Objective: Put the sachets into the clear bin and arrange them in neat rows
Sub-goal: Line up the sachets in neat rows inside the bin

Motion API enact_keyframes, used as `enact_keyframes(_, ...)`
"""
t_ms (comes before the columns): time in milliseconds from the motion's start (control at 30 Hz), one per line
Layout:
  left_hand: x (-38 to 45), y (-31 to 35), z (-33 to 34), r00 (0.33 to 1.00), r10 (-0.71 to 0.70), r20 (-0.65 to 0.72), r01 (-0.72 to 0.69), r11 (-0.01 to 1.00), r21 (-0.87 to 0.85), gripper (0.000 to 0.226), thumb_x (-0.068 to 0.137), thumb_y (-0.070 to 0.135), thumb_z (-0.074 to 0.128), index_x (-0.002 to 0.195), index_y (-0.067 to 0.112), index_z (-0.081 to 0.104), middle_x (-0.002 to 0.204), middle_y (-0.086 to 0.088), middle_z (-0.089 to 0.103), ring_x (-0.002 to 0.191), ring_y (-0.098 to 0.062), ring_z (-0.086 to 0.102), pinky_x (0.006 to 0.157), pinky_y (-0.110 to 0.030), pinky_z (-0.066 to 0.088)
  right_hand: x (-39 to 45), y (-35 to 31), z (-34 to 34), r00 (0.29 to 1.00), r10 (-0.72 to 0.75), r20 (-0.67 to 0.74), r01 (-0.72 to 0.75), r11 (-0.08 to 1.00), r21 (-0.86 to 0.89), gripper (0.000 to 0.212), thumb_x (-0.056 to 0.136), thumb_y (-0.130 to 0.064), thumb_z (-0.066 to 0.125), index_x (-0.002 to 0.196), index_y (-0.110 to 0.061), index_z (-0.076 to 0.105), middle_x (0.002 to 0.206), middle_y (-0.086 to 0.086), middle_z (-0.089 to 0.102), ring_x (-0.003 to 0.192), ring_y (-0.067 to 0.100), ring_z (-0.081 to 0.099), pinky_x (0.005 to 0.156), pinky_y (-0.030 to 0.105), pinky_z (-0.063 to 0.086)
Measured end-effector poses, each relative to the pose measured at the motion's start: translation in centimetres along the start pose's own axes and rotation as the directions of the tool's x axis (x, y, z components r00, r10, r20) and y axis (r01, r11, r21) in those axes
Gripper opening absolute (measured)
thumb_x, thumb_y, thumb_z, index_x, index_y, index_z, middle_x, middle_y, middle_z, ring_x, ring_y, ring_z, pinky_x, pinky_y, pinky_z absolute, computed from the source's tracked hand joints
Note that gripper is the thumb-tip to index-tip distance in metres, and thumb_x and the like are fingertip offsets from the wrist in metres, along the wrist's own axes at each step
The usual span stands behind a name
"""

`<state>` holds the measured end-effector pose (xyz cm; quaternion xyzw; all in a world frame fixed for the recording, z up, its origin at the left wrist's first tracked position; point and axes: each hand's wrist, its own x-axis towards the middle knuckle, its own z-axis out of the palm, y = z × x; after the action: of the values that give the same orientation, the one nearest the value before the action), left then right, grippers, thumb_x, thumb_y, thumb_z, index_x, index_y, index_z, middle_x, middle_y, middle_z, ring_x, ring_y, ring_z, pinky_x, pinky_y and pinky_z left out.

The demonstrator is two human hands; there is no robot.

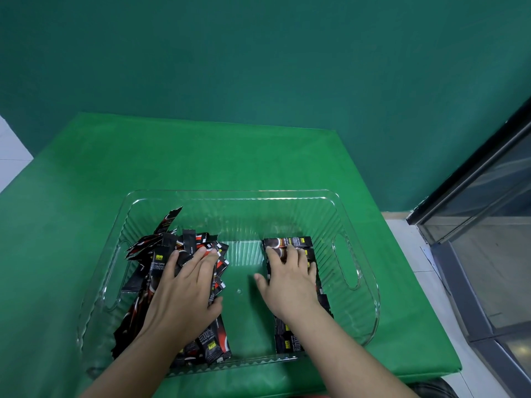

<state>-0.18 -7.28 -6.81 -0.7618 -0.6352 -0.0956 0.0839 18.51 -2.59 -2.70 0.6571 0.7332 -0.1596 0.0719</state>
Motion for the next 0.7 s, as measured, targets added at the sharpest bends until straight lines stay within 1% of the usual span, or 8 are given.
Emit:
enact_keyframes(133,0.0,0.0,0.0,1.0,0.005,-0.011,-0.005,1.0,0.003,0.08,0.058,0.045,0.08,0.123,0.003,0.059,0.123,-0.004,0.065,0.122,-0.019,0.056,0.108,-0.047,0.018,0.2,0.0,0.2,0.998,-0.003,0.055,0.005,0.999,-0.044,0.065,0.097,-0.055,0.03,0.151,-0.028,0.007,0.158,0.011,-0.007,0.145,0.033,-0.008,0.115,0.054,-0.002)
enact_keyframes(267,0.0,0.1,-0.1,1.0,0.004,-0.023,-0.004,1.0,0.005,0.081,0.055,0.044,0.082,0.121,0.003,0.061,0.121,-0.004,0.066,0.12,-0.019,0.057,0.106,-0.046,0.019,0.1,0.3,0.3,1.0,-0.021,0.023,0.021,1.0,0.0,0.064,0.097,-0.052,0.033,0.15,-0.025,0.011,0.158,0.012,-0.003,0.145,0.032,-0.006,0.115,0.053,-0.003)
enact_keyframes(333,0.1,0.1,-0.1,1.0,0.005,-0.027,-0.005,1.0,0.004,0.081,0.054,0.043,0.083,0.121,0.003,0.061,0.12,-0.004,0.066,0.119,-0.019,0.058,0.106,-0.046,0.019,0.0,0.2,0.4,0.996,-0.085,-0.028,0.086,0.996,0.038,0.06,0.097,-0.048,0.036,0.149,-0.026,0.016,0.158,0.011,0.001,0.145,0.03,-0.005,0.115,0.052,-0.004)
enact_keyframes(400,0.1,0.1,-0.1,1.0,0.007,-0.028,-0.007,1.0,0.007,0.081,0.055,0.044,0.082,0.122,0.003,0.061,0.121,-0.004,0.066,0.12,-0.019,0.058,0.106,-0.047,0.02,0.0,-0.2,0.5,0.978,-0.199,-0.066,0.202,0.979,0.038,0.056,0.097,-0.042,0.04,0.148,-0.027,0.021,0.158,0.008,0.007,0.146,0.027,-0.002,0.116,0.05,-0.003)
enact_keyframes(467,0.0,0.1,-0.2,1.0,0.007,-0.028,-0.007,1.0,0.005,0.082,0.055,0.043,0.082,0.123,0.002,0.06,0.121,-0.005,0.066,0.12,-0.019,0.058,0.106,-0.047,0.021,0.3,-1.0,0.6,0.943,-0.322,-0.084,0.327,0.944,0.051,0.053,0.097,-0.033,0.045,0.146,-0.023,0.028,0.155,0.006,0.02,0.145,0.023,0.01,0.117,0.045,0.006)
enact_keyframes(533,0.0,0.1,-0.2,1.0,-0.001,-0.024,0.001,1.0,0.002,0.083,0.055,0.043,0.082,0.123,0.001,0.059,0.121,-0.006,0.066,0.119,-0.019,0.058,0.106,-0.047,0.021,0.9,-2.0,0.7,0.912,-0.401,-0.087,0.408,0.91,0.078,0.05,0.096,-0.021,0.048,0.144,-0.017,0.033,0.147,0.004,0.037,0.137,0.023,0.028,0.113,0.039,0.021)
enact_keyframes(633,-0.1,0.0,-0.1,1.0,-0.005,-0.001,0.005,1.0,0.002,0.083,0.059,0.044,0.077,0.125,0.0,0.056,0.123,-0.007,0.065,0.121,-0.018,0.057,0.109,-0.045,0.017,2.2,-3.5,1.1,0.901,-0.429,-0.069,0.434,0.89,0.136,0.051,0.093,-0.008,0.048,0.142,-0.013,0.035,0.135,0.009,0.051,0.124,0.026,0.039,0.102,0.039,0.033)
enact_keyframes(700,-0.1,-0.1,0.0,1.0,-0.008,0.006,0.008,1.0,-0.008,0.081,0.06,0.044,0.073,0.125,0.0,0.055,0.122,-0.008,0.065,0.121,-0.018,0.057,0.111,-0.043,0.012,2.8,-4.2,1.6,0.899,-0.434,-0.058,0.437,0.883,0.17,0.047,0.092,-0.007,0.05,0.137,-0.011,0.038,0.126,0.012,0.055,0.117,0.029,0.042,0.097,0.04,0.038)
